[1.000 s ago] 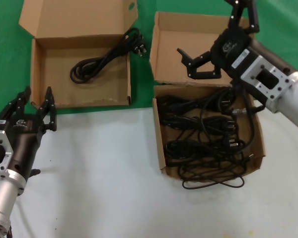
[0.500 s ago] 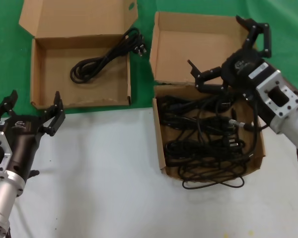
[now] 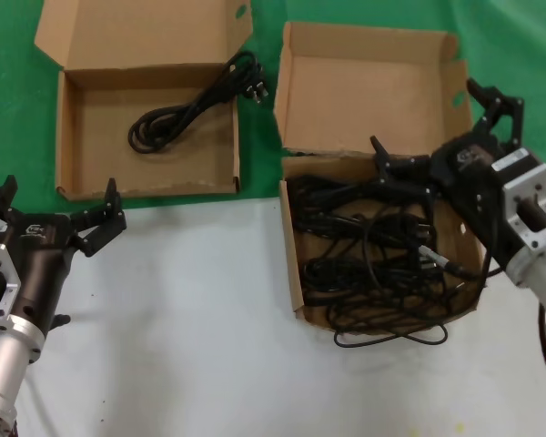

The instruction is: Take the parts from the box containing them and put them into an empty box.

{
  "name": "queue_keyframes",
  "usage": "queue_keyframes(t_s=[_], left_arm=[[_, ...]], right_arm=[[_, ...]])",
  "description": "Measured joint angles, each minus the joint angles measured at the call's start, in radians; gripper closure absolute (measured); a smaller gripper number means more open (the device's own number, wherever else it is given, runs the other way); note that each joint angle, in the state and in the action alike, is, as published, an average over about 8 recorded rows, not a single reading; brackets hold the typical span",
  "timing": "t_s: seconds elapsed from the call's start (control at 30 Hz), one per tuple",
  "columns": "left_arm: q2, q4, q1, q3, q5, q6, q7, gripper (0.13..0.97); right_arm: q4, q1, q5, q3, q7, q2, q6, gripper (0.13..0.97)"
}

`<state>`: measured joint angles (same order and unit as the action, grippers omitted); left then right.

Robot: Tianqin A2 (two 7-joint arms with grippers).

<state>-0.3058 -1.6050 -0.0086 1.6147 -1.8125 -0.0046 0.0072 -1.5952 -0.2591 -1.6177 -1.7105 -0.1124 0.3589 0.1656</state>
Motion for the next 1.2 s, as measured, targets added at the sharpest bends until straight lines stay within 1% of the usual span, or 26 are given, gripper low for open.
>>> queue_keyframes(t_s=[0.17, 0.3, 0.57, 0.9, 1.2], left_arm=[[0.001, 0.001, 0.001, -0.002, 0.002, 0.001, -0.001, 0.195], [0.002, 0.001, 0.002, -0.004, 0.004, 0.001, -0.002, 0.195], [0.003, 0.003, 0.005, -0.008, 0.007, 0.003, -0.004, 0.136], [0.005, 0.004, 0.007, -0.013, 0.011, 0.004, -0.006, 0.132], [0.005, 0.005, 0.008, -0.013, 0.011, 0.004, -0.007, 0.132]], right_arm=[[-0.001, 0.041, -0.029, 0.018, 0.018, -0.009, -0.027, 0.129], [-0.001, 0.076, -0.053, 0.032, 0.033, -0.017, -0.048, 0.129], [-0.003, 0.143, -0.101, 0.061, 0.062, -0.033, -0.091, 0.129], [-0.004, 0.222, -0.157, 0.095, 0.097, -0.051, -0.142, 0.129], [-0.004, 0.238, -0.167, 0.101, 0.103, -0.054, -0.152, 0.129]])
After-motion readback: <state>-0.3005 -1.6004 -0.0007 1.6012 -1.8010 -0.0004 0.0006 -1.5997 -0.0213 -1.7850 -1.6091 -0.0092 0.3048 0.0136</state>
